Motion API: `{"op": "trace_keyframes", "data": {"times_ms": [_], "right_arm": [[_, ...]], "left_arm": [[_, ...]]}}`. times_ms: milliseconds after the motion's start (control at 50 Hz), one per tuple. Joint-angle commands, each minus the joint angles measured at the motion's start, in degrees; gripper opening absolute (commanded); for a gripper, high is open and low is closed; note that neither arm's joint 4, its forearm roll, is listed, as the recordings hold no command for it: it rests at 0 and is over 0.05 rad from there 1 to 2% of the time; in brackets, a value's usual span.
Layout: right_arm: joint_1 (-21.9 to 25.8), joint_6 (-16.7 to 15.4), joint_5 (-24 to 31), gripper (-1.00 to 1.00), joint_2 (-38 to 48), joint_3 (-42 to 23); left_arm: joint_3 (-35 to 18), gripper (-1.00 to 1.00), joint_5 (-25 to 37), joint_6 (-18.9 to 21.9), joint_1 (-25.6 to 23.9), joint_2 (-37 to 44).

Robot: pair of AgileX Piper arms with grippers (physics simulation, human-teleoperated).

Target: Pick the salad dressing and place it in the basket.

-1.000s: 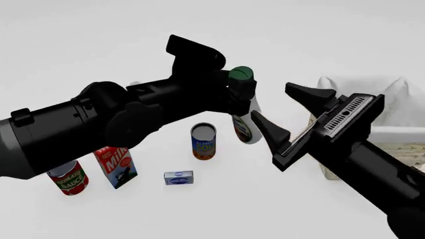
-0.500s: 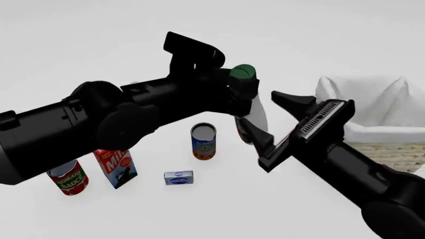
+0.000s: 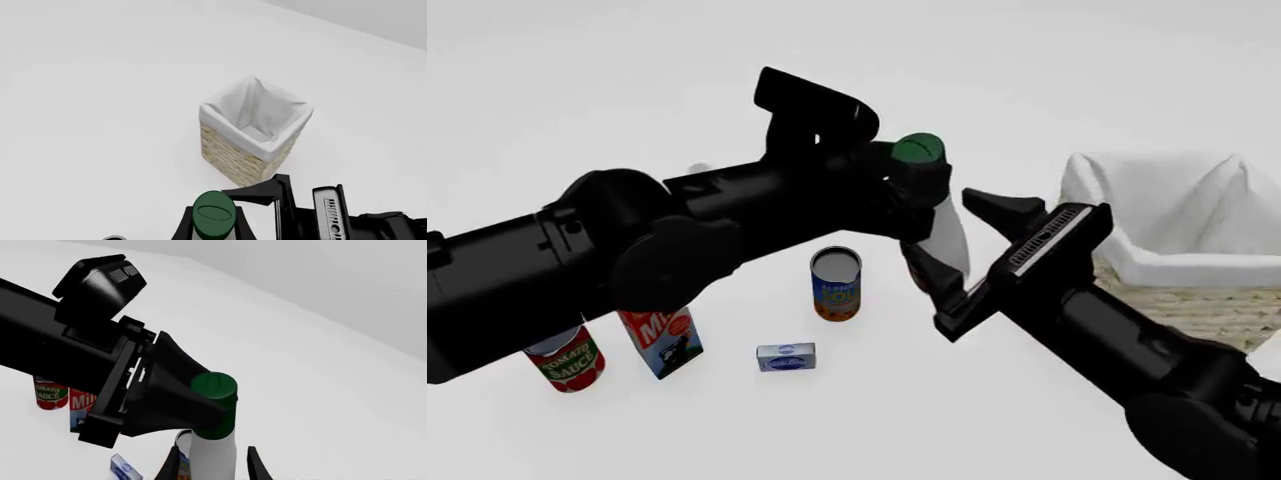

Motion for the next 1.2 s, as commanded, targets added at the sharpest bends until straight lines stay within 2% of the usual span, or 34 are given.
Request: {"op": "trace_keyframes", "data": {"times_ms": [20, 460, 480, 760, 840, 860, 1080, 1200], "right_arm": [[-0.4, 0.2, -1.2, 1.00, 1.6, 0.1], [0.1, 0.2, -2.0, 1.00, 2.2, 0.4], [0.0, 0.1, -2.1, -1.00, 2.0, 0.6], [0.6, 0.3, -2.5, -1.00, 1.2, 1.2], [0.7, 0.5, -2.3, -1.00, 1.2, 1.1], [0.7, 0.3, -2.6, -1.00, 1.4, 1.2], [1.1, 0.4, -2.8, -1.00, 1.6, 1.5], [1.0, 0.5, -3.0, -1.00, 1.8, 1.6]], "left_arm": [[-0.2, -1.00, -0.1, 0.9, -0.5, -0.8], [-0.2, -1.00, 0.3, 1.0, -0.9, -1.4], [-0.2, -1.00, 0.2, 0.9, -0.8, -1.4], [-0.1, -1.00, 0.2, 1.0, -0.9, -1.5], [0.2, -1.00, 0.5, 1.1, -2.5, -1.9], [-0.1, 1.00, 0.8, 2.2, -2.6, -2.0], [-3.6, 1.00, 4.7, 1.7, -2.3, -5.6], [-8.1, 1.00, 9.0, 2.1, -2.4, -9.7]]}}
